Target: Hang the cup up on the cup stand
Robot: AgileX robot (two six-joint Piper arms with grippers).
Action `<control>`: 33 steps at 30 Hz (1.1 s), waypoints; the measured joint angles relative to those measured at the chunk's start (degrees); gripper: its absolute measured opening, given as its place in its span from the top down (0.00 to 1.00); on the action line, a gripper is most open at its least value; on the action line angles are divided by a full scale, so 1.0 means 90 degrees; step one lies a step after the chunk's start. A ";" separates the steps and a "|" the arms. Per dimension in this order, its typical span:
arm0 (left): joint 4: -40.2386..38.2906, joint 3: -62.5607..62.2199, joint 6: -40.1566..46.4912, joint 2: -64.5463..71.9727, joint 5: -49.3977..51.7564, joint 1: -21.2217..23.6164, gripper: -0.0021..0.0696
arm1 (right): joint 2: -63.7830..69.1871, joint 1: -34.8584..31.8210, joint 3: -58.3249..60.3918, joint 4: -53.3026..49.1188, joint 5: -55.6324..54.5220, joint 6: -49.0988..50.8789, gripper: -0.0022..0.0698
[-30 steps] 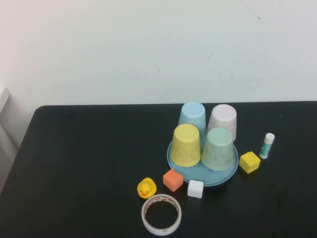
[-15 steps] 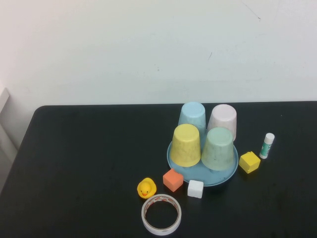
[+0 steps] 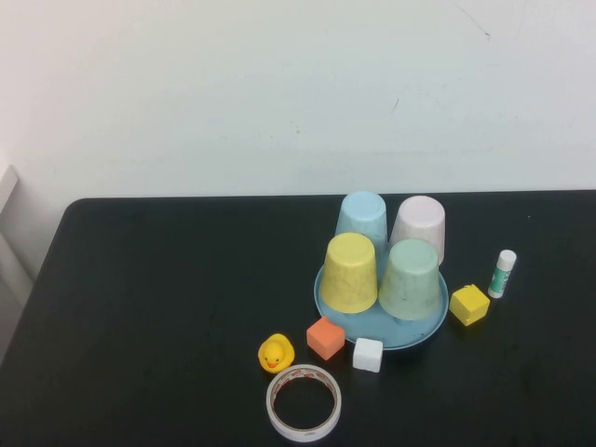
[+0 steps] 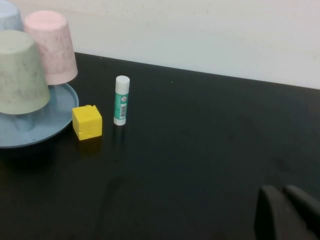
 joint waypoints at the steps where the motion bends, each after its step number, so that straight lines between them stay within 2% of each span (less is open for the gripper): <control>1: -0.0188 0.0056 0.0254 0.0000 -0.0160 0.0324 0.97 | 0.0000 0.0000 0.0000 0.0000 0.0000 0.0000 0.97; 4: -0.0859 0.0308 0.1085 0.0000 -0.0692 0.1434 0.97 | 0.0000 0.0000 0.0000 0.0000 0.0000 0.0000 0.97; 7: -0.1257 0.0579 0.1467 0.0000 -0.1087 0.2412 0.97 | 0.0000 0.0000 0.0000 0.0000 0.0014 0.0000 0.97; 9: -0.1430 0.0781 0.1548 0.0000 -0.1310 0.2851 0.97 | 0.0000 0.0000 0.0000 0.0010 0.0014 0.0000 0.97; 11: -0.1504 0.0928 0.1575 0.0000 -0.1426 0.3079 0.97 | 0.0000 0.0000 0.0000 0.0010 0.0014 0.0000 0.97; 16: -0.1639 0.1304 0.1590 0.0000 -0.1514 0.3126 0.97 | 0.0000 0.0000 -0.0010 0.0010 0.0017 0.0000 0.97; 24: -0.1813 0.1318 0.1942 0.0000 -0.1077 0.2553 0.97 | 0.0000 0.0000 -0.0010 0.0010 0.0041 0.0000 0.97; 33: -0.2042 0.1306 0.2097 0.0000 -0.0840 0.2505 0.97 | 0.0000 0.0000 -0.0010 0.0010 0.0041 0.0000 0.97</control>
